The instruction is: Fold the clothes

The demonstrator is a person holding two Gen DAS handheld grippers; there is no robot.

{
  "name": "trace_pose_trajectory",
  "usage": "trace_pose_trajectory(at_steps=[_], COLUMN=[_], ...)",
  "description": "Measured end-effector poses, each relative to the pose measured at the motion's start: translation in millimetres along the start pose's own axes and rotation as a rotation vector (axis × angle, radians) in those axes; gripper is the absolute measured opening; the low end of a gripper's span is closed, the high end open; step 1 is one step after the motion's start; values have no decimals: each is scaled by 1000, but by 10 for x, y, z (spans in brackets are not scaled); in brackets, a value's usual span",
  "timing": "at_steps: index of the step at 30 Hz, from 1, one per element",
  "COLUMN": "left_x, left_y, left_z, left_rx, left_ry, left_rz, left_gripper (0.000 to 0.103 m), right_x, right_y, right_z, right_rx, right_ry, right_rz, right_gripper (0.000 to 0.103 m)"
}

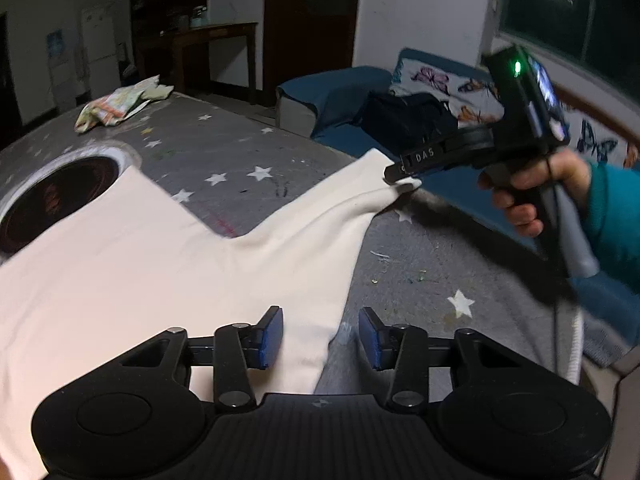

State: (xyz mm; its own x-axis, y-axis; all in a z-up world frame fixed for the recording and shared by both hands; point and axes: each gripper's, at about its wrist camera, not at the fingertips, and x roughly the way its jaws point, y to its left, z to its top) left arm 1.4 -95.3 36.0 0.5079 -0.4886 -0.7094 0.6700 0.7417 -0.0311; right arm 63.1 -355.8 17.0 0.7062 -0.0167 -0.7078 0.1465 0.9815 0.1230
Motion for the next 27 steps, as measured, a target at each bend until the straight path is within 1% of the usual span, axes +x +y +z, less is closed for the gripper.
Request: trace_pose_trajectory(at_steps=[1,2,3,4,5,7,8,9,10,11,13,14,15,16,18,21,25,27], left_x=[46,96,144,174,202,208,211,210,209,208,200,197,194,189,175,150,100,84], left_y=[-34,-60,-86,-104,-122,-152,-160,-159,-158,-156,-134,-129,-125,-123,-96,-54,-22,-24], left_z=[-10,-16,-23,-39,-55,-73,-77,-78,-79,-80,-83,-86,-88,-91,-93,-102,-132,-150], left_rx=[23,39,55,66,77,101,108,110,113,116,109,107,106,102,88,70,69,77], left_ry=[6,16,25,26,26,16,13,12,11,11,10,9,7,6,6,9,15,15], left_rz=[8,12,17,24,31,41,43,40,38,36,23,21,18,14,4,-16,-52,-68], left_gripper=[39,36,32,30,29,24,21,15,12,11,8,7,7,6,5,4,4,4], right_x=[-11,-21,-12,-3,6,29,45,62,78,94,126,124,114,105,64,-86,-445,-557], right_y=[0,0,19,37,56,98,109,103,96,76,36,28,36,45,90,207,326,327], right_z=[-11,-22,-17,-11,-6,27,44,56,69,71,76,69,68,68,96,199,347,346], right_rx=[-9,-17,-28,-38,-48,-57,-57,-49,-41,-24,8,8,-8,-24,-53,-94,-114,-133], right_ry=[0,0,0,-1,-1,-7,-10,-8,-6,-1,8,6,3,0,-14,-95,-241,-277], right_rz=[0,-1,-6,-12,-17,-20,-32,-40,-46,-39,-25,-22,-29,-35,-33,-26,42,31], right_gripper=[31,28,25,20,18,18,19,19,22,27,27,24,18,4,3,3,3,3])
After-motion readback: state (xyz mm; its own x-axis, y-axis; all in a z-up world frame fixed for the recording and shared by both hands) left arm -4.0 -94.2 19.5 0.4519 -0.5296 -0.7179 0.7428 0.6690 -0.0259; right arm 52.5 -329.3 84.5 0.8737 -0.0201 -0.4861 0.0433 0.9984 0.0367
